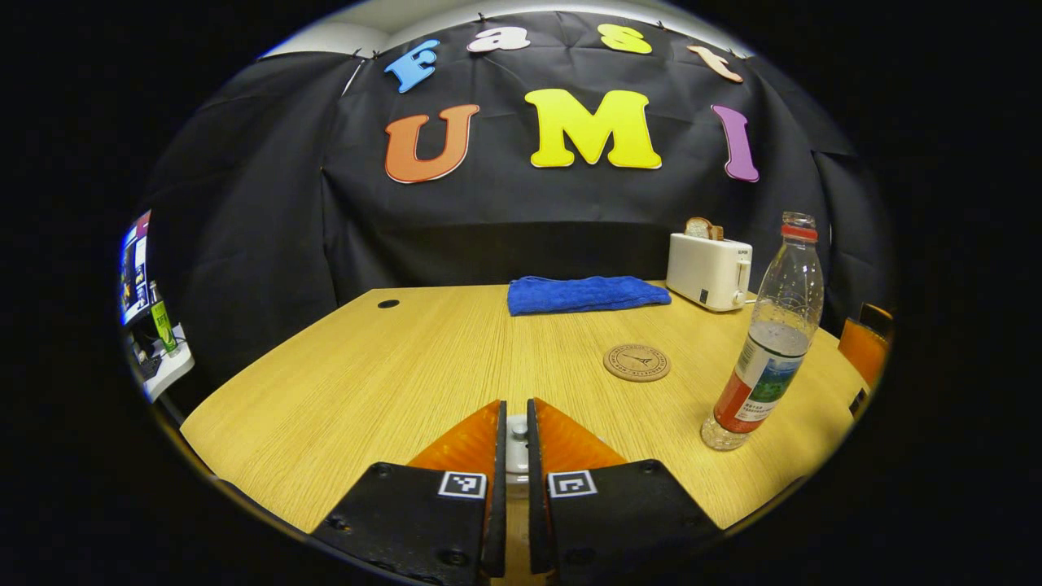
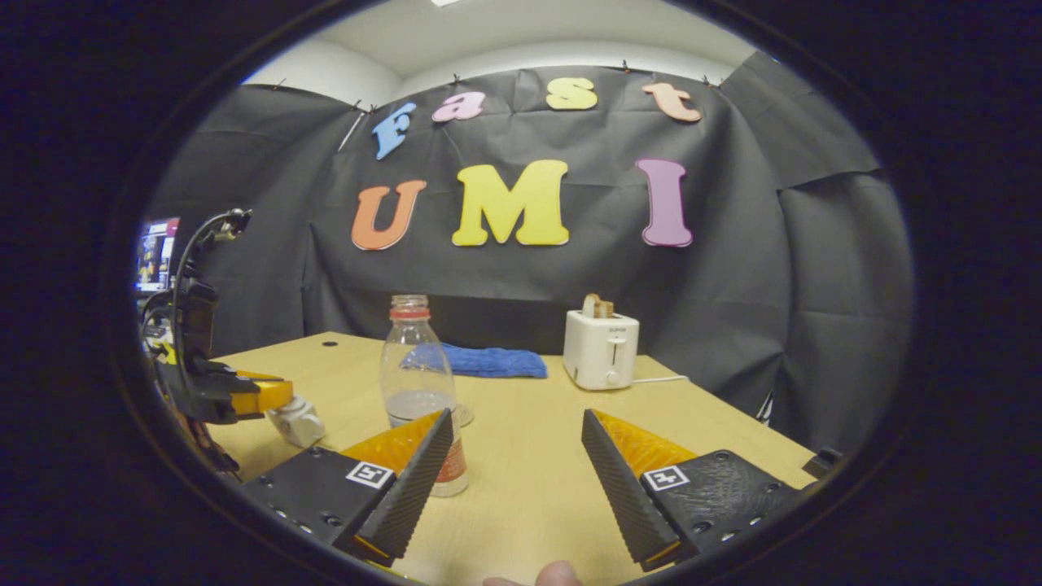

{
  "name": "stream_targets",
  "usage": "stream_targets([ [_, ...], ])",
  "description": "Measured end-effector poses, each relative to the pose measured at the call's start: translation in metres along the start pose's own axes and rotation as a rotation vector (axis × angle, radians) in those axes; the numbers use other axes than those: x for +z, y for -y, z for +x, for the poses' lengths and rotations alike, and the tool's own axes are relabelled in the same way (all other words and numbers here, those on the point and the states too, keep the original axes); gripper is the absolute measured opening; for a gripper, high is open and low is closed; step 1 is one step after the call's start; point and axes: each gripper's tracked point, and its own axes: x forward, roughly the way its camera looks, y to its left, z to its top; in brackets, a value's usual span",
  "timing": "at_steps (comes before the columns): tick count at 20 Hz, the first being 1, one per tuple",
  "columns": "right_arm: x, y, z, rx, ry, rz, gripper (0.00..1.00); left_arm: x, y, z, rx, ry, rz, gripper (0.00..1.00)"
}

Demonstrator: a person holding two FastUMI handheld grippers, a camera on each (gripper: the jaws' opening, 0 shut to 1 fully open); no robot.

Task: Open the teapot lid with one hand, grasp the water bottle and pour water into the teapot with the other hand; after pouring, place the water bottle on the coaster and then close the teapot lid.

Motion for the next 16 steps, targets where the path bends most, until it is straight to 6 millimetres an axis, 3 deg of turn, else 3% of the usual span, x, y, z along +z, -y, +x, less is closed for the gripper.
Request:
stream_targets([
  [1, -0.002, -0.005, 0.000, 0.015, -0.007, -0.001, 0.99, 0.001, 0.000, -0.001, 0.000, 0.004, -0.001, 0.07],
  [3, -0.004, -0.012, 0.001, 0.043, -0.014, -0.003, 0.99, 0.003, -0.002, 0.000, -0.007, 0.006, -0.016, 0.04],
  [8, -0.013, -0.036, 0.010, 0.113, -0.045, 0.000, 0.95, 0.020, -0.007, -0.016, -0.015, 0.046, -0.034, 0.04],
  [10, -0.022, -0.048, 0.017, 0.142, -0.073, 0.004, 0.99, 0.026, -0.011, -0.023, -0.018, 0.067, -0.042, 0.03],
  [16, -0.045, -0.069, 0.045, 0.173, -0.132, -0.013, 0.96, 0.039, -0.036, -0.049, 0.010, 0.123, -0.053, 0.03],
])
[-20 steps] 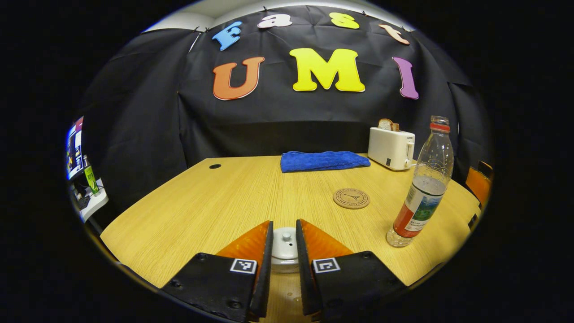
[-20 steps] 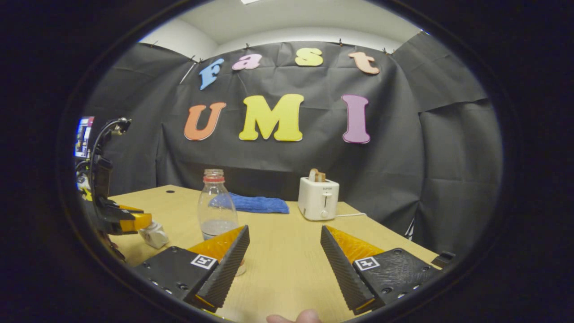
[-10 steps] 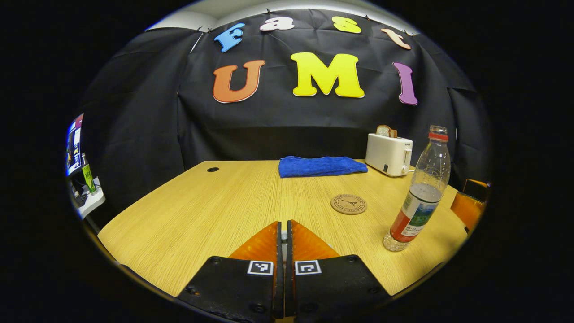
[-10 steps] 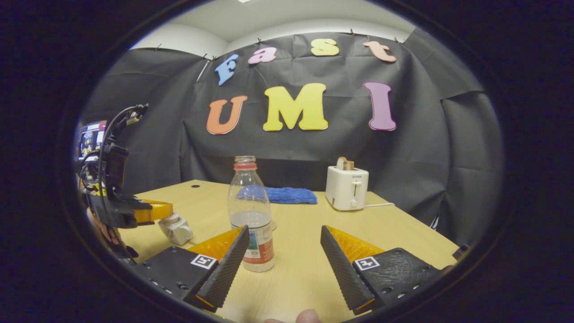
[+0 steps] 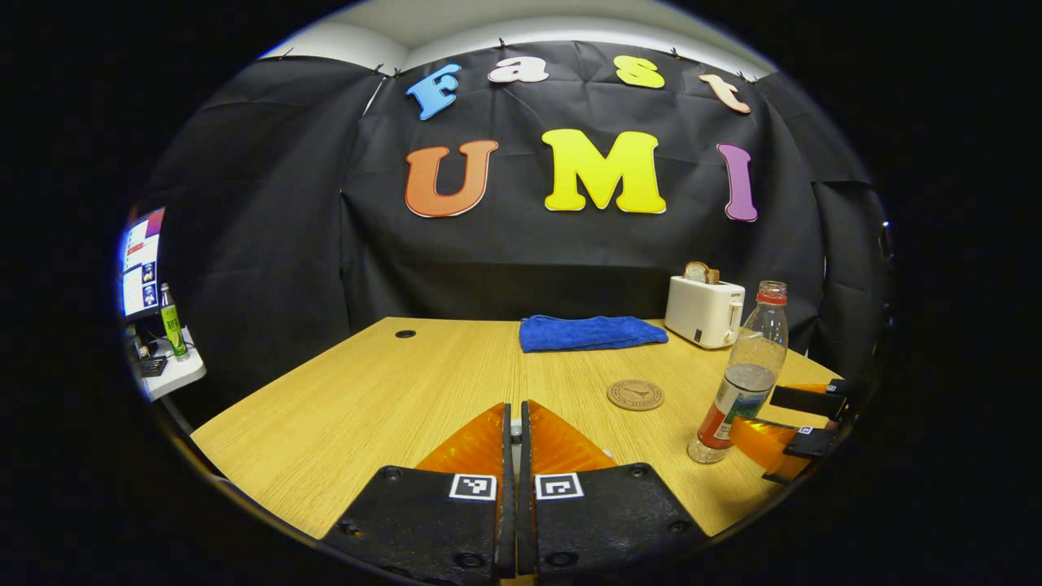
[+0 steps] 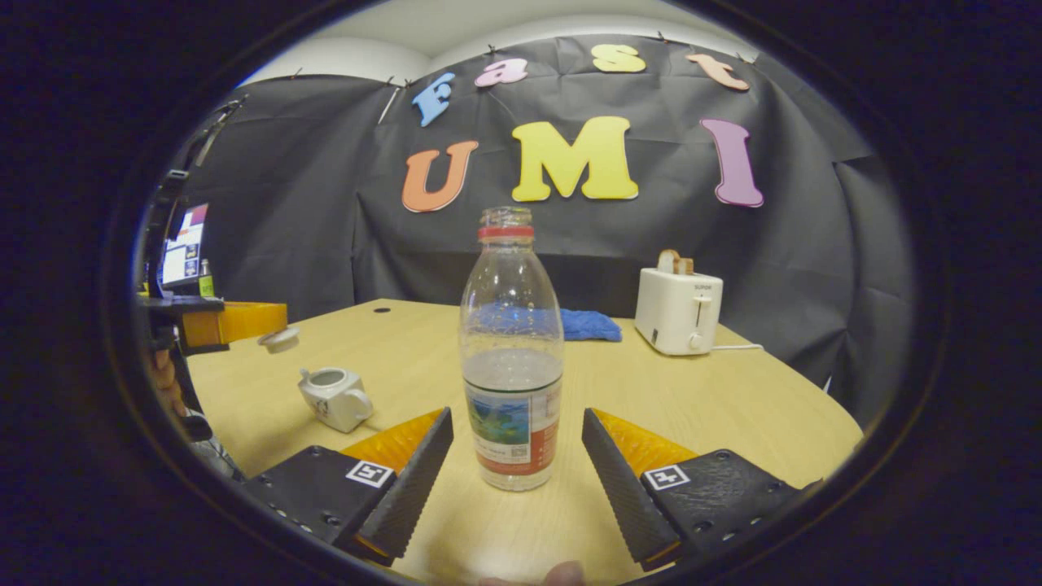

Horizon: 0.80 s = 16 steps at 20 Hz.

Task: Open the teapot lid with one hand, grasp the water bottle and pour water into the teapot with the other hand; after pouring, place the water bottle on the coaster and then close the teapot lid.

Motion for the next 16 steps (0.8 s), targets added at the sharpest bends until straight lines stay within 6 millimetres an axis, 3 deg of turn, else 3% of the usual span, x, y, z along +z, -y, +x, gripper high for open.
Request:
stream_targets([
  [1, -0.004, -0.001, 0.003, 0.002, -0.011, 0.012, 0.93, 0.002, -0.003, -0.003, 0.003, 0.004, -0.005, 0.03],
  [3, -0.007, -0.003, 0.011, 0.005, -0.028, 0.032, 0.99, 0.003, -0.008, -0.007, 0.009, 0.009, -0.013, 0.03],
  [5, -0.004, -0.005, 0.015, -0.004, -0.024, 0.038, 0.94, 0.003, -0.013, -0.011, 0.014, 0.013, -0.021, 0.03],
  [6, -0.002, -0.005, 0.016, -0.010, -0.020, 0.034, 0.85, 0.002, -0.014, -0.012, 0.013, 0.014, -0.026, 0.04],
  [9, -0.001, -0.009, 0.014, -0.011, -0.023, 0.016, 0.75, 0.000, -0.010, -0.014, -0.013, 0.007, -0.046, 0.04],
  [16, 0.015, -0.016, 0.013, -0.043, -0.018, -0.178, 0.73, 0.002, -0.008, -0.020, -0.071, 0.016, -0.066, 0.04],
])
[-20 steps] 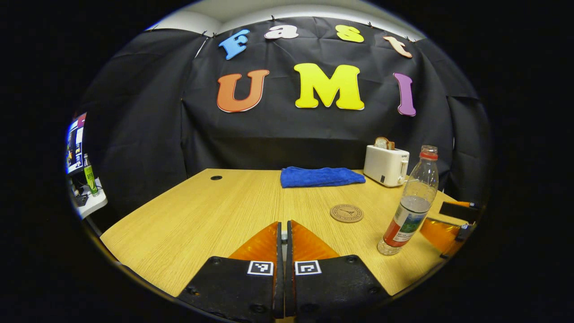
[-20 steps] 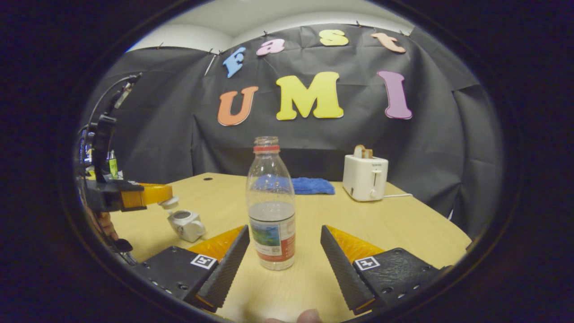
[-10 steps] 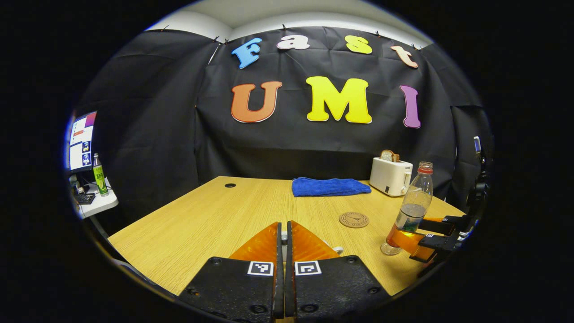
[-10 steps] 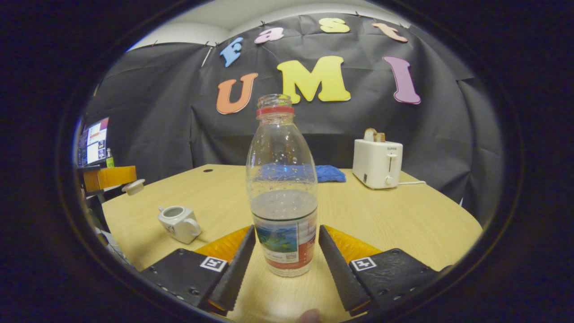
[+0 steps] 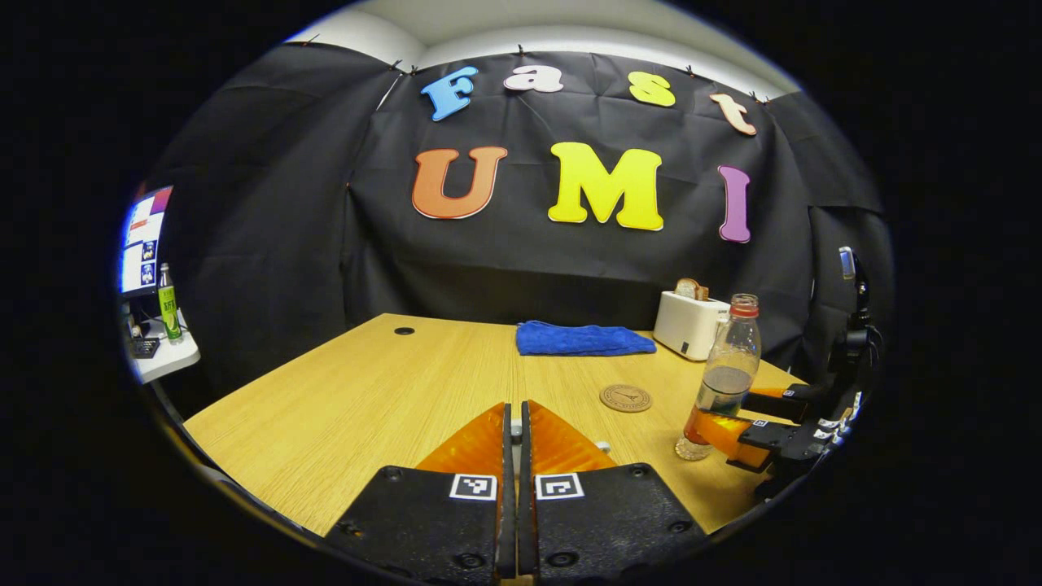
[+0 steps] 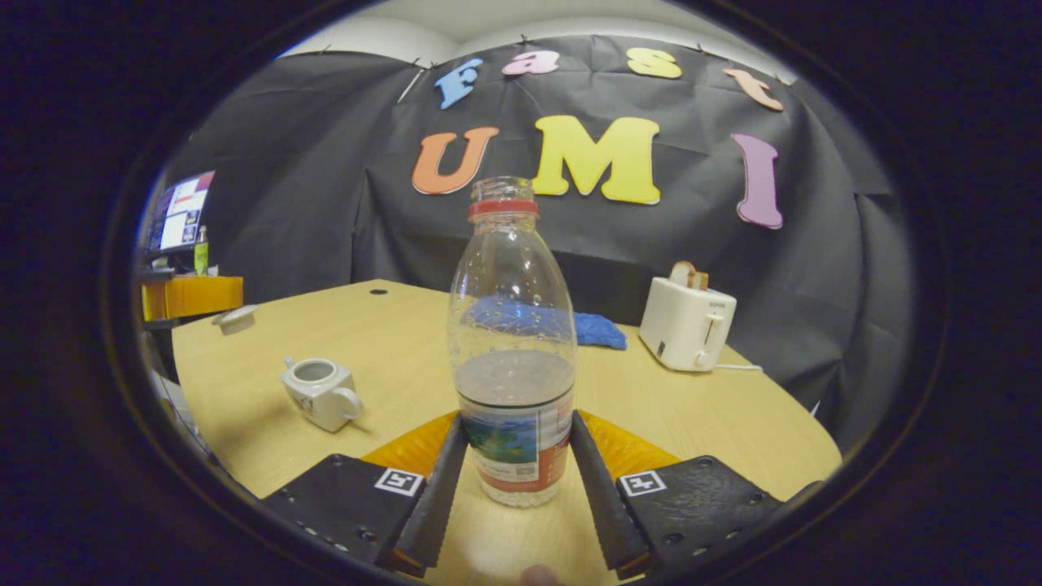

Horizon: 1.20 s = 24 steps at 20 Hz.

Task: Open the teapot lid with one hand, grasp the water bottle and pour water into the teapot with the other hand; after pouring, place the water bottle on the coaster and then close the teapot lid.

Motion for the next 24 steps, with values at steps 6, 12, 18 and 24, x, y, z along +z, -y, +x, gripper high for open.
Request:
stream_targets([
  [6, 0.010, 0.006, 0.013, -0.072, -0.032, -0.471, 0.72, 0.004, -0.017, -0.009, 0.003, 0.023, 0.003, 0.03],
  [12, 0.017, -0.002, 0.022, -0.108, -0.017, -0.790, 0.73, -0.003, -0.030, -0.011, 0.008, 0.003, 0.012, 0.03],
  [18, 0.023, -0.001, 0.042, -0.159, 0.009, -1.068, 0.73, -0.004, -0.040, -0.011, 0.010, 0.006, 0.019, 0.03],
  [24, 0.034, -0.007, 0.046, -0.204, 0.058, -1.241, 0.72, -0.008, -0.051, -0.011, 0.019, -0.002, 0.011, 0.03],
])
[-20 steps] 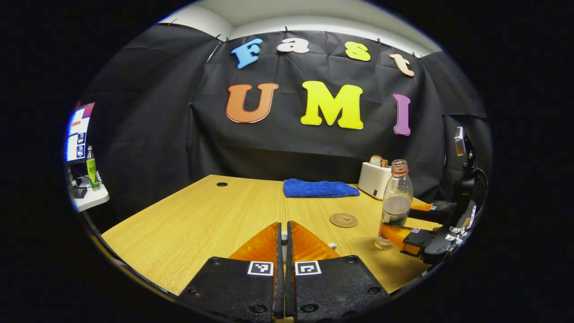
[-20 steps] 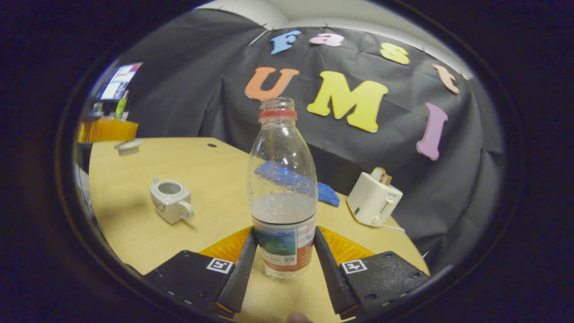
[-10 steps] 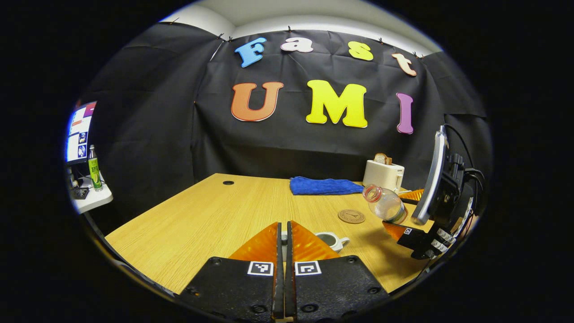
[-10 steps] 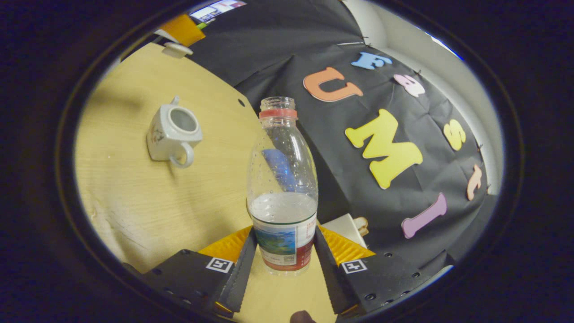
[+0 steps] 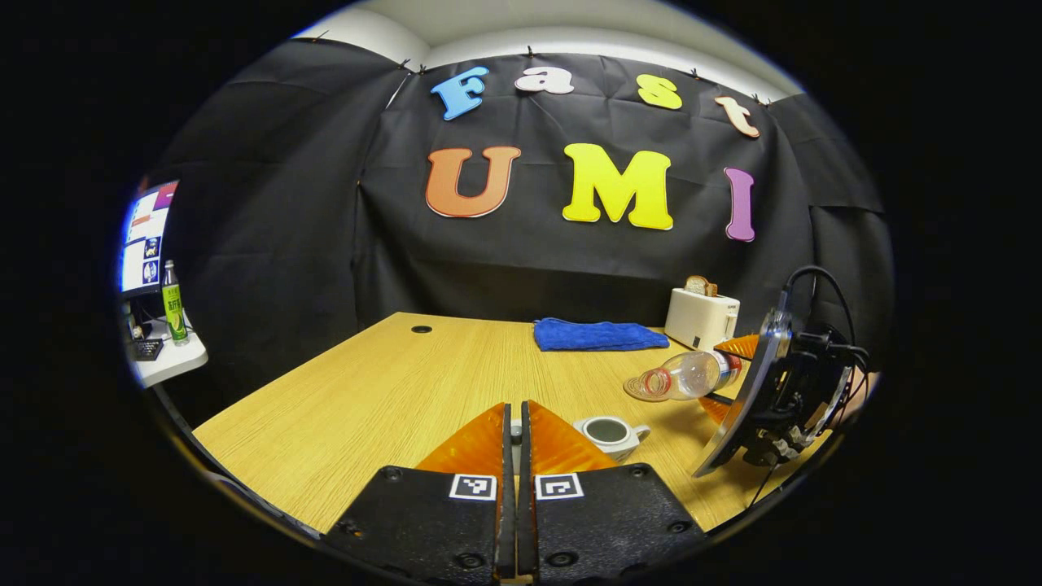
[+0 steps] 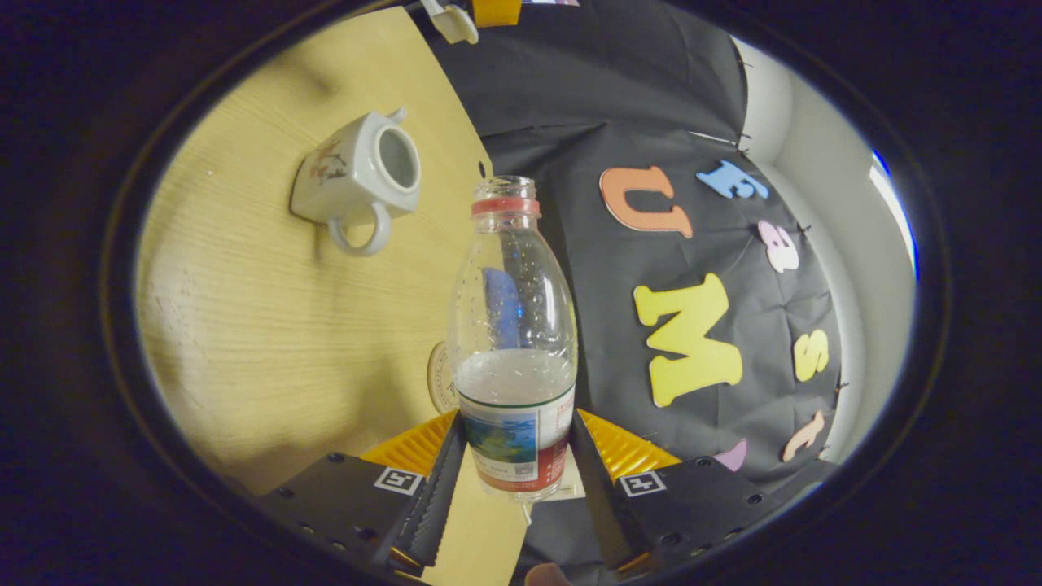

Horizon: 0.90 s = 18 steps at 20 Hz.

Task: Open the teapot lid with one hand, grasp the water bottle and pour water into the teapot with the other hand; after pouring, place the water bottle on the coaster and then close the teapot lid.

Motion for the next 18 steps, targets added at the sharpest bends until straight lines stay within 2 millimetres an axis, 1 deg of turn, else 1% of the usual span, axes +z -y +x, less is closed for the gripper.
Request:
stream_targets([
  [4, 0.006, 0.002, 0.003, -0.021, 0.027, -0.084, 0.73, -0.002, -0.004, 0.001, 0.002, -0.003, 0.005, 0.03],
  [8, 0.011, 0.002, 0.006, -0.019, 0.040, -0.148, 0.73, -0.010, -0.007, 0.001, 0.000, -0.024, 0.016, 0.03],
  [14, 0.024, 0.002, 0.007, -0.030, 0.071, -0.194, 0.73, -0.012, -0.010, 0.000, -0.003, -0.029, 0.021, 0.03],
  [16, 0.025, 0.002, 0.008, -0.036, 0.072, -0.215, 0.72, -0.013, -0.013, -0.001, -0.001, -0.033, 0.020, 0.03],
  [18, 0.027, 0.002, 0.008, -0.046, 0.076, -0.234, 0.74, -0.013, -0.015, -0.001, 0.002, -0.035, 0.017, 0.03],
])
